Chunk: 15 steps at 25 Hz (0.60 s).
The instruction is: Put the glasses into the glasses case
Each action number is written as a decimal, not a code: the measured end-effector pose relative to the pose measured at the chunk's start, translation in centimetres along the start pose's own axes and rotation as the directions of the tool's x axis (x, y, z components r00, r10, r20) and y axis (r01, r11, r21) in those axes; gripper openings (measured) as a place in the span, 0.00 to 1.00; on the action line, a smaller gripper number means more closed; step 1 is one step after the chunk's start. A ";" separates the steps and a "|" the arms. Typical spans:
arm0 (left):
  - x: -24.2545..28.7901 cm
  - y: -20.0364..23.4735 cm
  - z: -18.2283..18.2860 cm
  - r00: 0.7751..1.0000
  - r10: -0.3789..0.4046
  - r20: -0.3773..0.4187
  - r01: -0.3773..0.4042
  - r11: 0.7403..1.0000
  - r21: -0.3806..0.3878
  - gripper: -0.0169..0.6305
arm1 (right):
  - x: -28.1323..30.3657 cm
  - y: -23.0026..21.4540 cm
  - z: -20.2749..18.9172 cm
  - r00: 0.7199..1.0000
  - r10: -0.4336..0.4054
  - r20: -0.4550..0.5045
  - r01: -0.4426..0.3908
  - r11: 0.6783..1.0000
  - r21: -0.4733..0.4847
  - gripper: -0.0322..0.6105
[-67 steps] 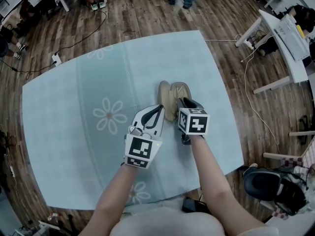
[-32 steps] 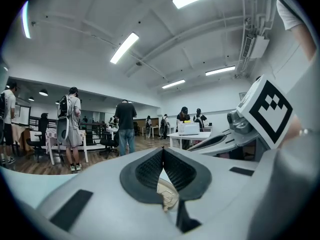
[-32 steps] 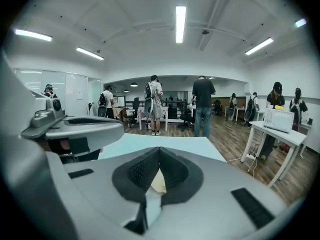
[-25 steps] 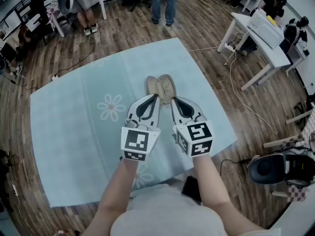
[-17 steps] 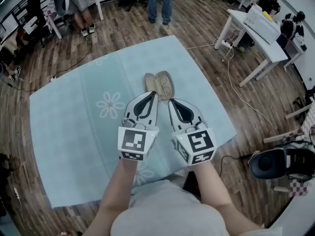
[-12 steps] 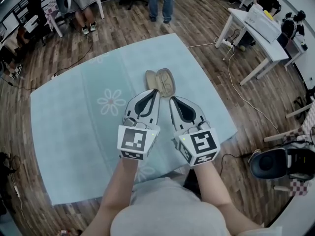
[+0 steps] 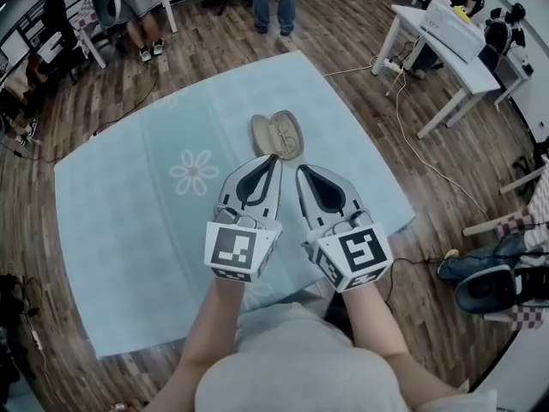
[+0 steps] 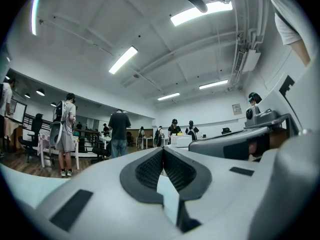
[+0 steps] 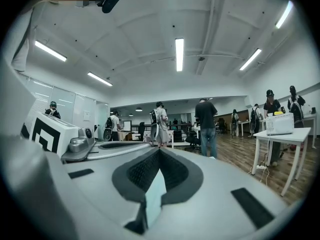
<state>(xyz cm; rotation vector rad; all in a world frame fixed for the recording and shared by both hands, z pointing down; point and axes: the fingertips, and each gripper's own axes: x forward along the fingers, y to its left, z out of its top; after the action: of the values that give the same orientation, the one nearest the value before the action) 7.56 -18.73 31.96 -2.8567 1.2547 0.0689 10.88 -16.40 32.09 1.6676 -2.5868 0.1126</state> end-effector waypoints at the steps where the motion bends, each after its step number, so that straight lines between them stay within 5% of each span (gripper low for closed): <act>1: -0.1 -0.2 0.0 1.000 -0.004 0.001 0.004 1.000 0.003 0.04 | -0.1 0.0 0.1 1.000 -0.003 0.001 0.003 1.000 -0.002 0.06; 15: -0.9 -1.7 1.0 0.999 -0.039 0.022 0.039 0.999 0.018 0.04 | -1.0 -0.3 0.6 1.000 -0.024 -0.002 0.024 1.000 -0.016 0.06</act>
<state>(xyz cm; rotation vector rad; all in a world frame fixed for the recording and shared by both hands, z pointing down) 8.11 -16.90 31.05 -2.8557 1.1891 0.0888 11.58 -15.65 31.46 1.6919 -2.5587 0.0919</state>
